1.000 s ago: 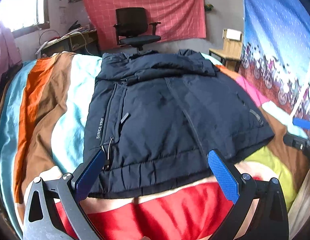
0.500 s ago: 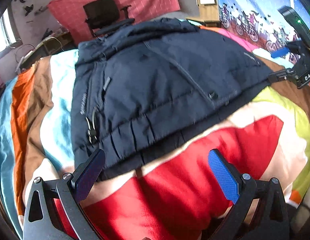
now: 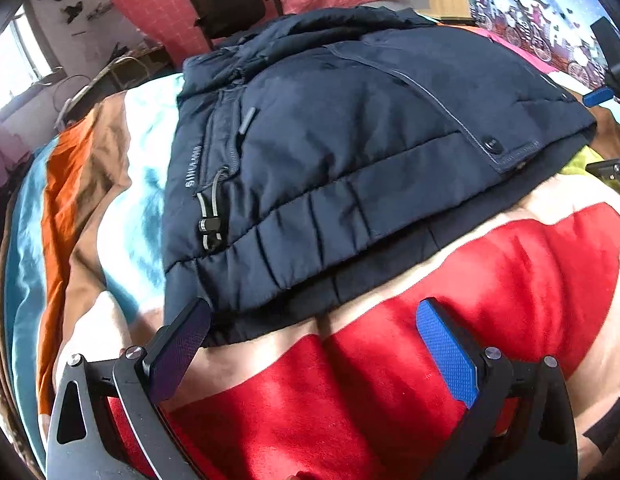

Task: Fold large clothes

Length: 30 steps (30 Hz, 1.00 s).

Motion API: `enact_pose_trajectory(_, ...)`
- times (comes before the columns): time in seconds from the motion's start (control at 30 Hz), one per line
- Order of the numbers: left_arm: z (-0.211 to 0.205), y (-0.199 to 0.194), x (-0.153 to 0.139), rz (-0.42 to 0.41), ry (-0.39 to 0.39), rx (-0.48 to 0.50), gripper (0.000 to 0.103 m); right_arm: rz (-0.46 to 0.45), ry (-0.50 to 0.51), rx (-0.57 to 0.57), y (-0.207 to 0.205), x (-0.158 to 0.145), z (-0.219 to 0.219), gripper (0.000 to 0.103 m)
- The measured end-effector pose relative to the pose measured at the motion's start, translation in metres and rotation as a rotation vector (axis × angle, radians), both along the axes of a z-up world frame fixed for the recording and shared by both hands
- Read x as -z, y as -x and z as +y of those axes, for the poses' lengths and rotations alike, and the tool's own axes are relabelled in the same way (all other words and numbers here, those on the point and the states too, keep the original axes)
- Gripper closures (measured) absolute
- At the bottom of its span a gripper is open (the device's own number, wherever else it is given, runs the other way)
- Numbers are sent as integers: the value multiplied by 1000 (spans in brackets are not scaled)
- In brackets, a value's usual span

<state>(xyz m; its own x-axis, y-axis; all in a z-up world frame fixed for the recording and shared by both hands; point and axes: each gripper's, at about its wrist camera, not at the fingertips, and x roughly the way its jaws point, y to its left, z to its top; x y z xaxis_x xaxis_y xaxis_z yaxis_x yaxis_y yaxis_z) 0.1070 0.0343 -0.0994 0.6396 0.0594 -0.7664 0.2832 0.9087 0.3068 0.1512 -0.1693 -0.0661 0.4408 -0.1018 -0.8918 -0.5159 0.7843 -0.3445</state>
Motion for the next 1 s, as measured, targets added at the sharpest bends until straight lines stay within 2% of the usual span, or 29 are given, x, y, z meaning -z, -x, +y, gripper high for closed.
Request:
enact_pose_trajectory(0.33, -14, -2, 9, -107, -156, -33, 2, -62, 21, 22, -4, 6, 2, 0)
enact_pose_trajectory(0.5, -12, -16, 18, -140, -189, -93, 2, -181, 105, -47, 0, 6, 12, 0)
enact_pose_trajectory(0.7, -1, -20, 16, -174, -171, -197, 2, -408, 236, -143, 11, 6, 29, 0)
enact_pose_trajectory(0.77, 1, -17, 11, -193, -162, -201, 2, -459, 222, -127, 11, -2, 30, 0)
enact_pose_trajectory(0.9, 2, -11, -1, -237, -130, -194, 2, -497, 106, -45, 3, -24, 16, 0)
enact_pose_trajectory(1.0, -2, -9, -4, -258, -147, -173, 2, -518, 28, -6, 6, -37, 11, 1)
